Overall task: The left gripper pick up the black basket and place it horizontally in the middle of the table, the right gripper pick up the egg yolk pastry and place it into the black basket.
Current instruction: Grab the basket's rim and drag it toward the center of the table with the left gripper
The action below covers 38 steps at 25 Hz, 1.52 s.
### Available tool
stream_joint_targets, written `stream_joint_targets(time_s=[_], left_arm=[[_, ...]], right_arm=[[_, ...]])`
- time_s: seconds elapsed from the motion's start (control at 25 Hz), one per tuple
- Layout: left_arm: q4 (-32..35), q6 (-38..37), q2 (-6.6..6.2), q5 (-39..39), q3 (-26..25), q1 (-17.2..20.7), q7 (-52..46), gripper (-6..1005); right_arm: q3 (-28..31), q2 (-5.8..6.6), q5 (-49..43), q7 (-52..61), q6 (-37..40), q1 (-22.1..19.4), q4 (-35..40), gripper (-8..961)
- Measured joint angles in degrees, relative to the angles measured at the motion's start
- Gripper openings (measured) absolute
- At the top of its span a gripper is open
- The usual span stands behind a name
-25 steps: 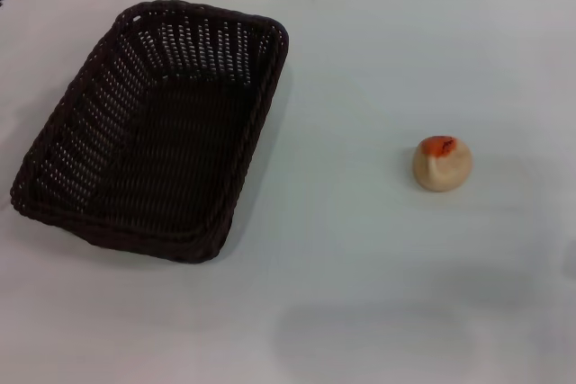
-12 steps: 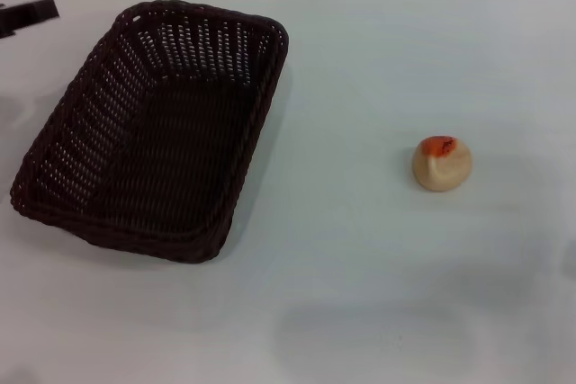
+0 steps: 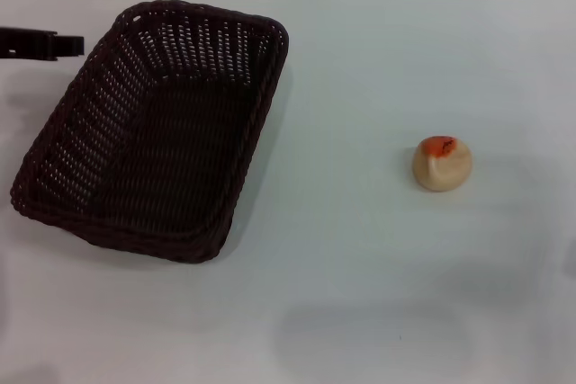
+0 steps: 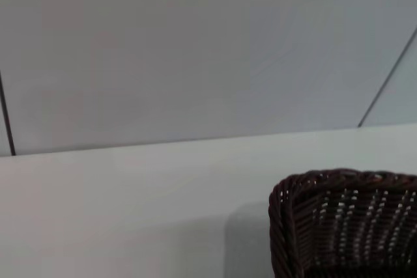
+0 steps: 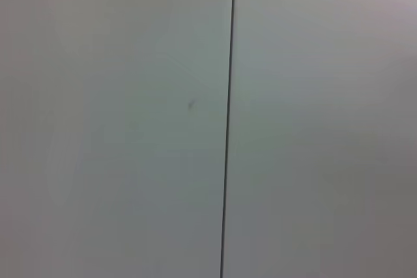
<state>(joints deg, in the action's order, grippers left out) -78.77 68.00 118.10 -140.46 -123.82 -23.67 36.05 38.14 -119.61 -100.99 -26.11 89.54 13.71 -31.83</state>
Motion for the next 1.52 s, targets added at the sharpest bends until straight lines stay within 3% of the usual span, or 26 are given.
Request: stream_joint_targets(time_s=[1.52], left_arm=[[8.20, -2.07, -0.10, -6.19, 5.17, -2.62, -0.43, 319]], right_arm=[[-0.26, -0.01, 0.00, 0.00, -0.47, 0.45, 0.06, 558]])
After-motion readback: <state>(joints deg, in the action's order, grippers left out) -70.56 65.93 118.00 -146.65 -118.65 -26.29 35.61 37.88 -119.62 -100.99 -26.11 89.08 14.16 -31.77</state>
